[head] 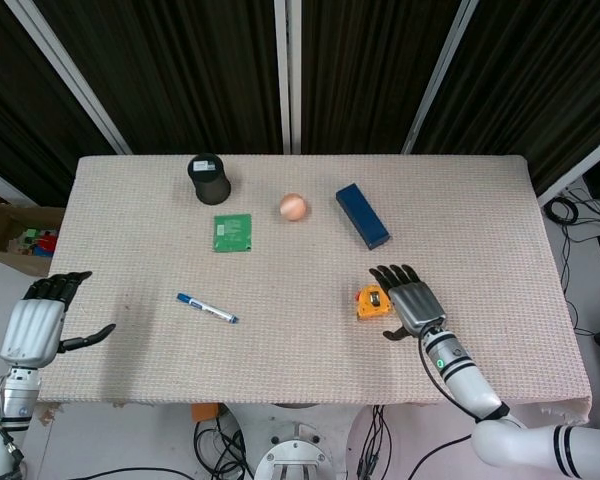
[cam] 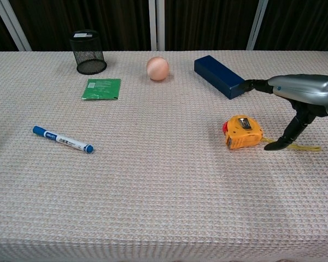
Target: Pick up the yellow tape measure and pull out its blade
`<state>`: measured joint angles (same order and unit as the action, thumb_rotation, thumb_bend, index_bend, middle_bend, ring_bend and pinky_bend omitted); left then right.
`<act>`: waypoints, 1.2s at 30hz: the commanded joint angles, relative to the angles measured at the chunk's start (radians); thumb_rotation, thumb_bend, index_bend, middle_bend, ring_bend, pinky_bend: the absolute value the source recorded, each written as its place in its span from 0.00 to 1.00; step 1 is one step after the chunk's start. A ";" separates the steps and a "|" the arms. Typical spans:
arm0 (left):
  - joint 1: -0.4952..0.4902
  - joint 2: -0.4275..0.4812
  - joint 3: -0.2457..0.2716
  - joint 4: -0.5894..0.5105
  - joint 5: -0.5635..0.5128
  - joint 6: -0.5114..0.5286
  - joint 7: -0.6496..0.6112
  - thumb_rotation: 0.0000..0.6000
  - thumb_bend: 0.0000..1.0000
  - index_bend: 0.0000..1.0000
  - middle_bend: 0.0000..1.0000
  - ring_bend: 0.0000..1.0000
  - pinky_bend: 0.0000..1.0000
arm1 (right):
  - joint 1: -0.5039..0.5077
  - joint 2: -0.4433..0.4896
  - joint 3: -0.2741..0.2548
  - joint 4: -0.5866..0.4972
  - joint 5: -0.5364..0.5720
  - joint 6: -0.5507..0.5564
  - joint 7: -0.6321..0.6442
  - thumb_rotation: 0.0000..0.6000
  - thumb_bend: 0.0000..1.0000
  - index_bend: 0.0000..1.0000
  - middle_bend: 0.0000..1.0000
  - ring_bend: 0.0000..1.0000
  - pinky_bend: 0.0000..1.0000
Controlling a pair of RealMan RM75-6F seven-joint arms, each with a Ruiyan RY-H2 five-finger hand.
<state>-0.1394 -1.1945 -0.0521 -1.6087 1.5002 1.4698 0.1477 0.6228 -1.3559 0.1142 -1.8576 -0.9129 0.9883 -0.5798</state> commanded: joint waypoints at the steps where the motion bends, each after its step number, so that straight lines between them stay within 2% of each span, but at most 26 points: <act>1: 0.000 -0.002 0.001 0.007 -0.002 -0.003 0.000 0.13 0.03 0.20 0.24 0.21 0.25 | 0.020 -0.023 -0.003 0.026 0.026 -0.004 -0.018 1.00 0.03 0.00 0.12 0.00 0.07; 7: 0.008 0.000 0.003 0.014 -0.005 0.006 -0.013 0.12 0.03 0.20 0.24 0.21 0.25 | 0.032 -0.067 -0.014 0.070 0.022 0.020 -0.022 1.00 0.04 0.05 0.17 0.09 0.17; 16: 0.004 -0.006 0.003 0.026 -0.009 -0.004 -0.022 0.12 0.03 0.20 0.24 0.21 0.25 | 0.056 -0.098 -0.026 0.097 0.060 0.031 -0.055 1.00 0.14 0.14 0.19 0.11 0.17; 20: 0.003 -0.009 0.002 0.032 -0.009 -0.005 -0.028 0.12 0.03 0.20 0.24 0.21 0.25 | 0.065 -0.111 -0.029 0.106 0.076 0.040 -0.069 1.00 0.15 0.20 0.21 0.14 0.19; 36: 0.003 -0.029 0.006 0.054 -0.005 -0.007 -0.039 0.12 0.03 0.20 0.24 0.21 0.25 | 0.090 -0.140 -0.030 0.135 0.107 0.040 -0.069 1.00 0.17 0.23 0.22 0.16 0.20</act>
<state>-0.1367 -1.2236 -0.0461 -1.5544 1.4950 1.4629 0.1083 0.7126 -1.4953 0.0843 -1.7230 -0.8065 1.0288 -0.6484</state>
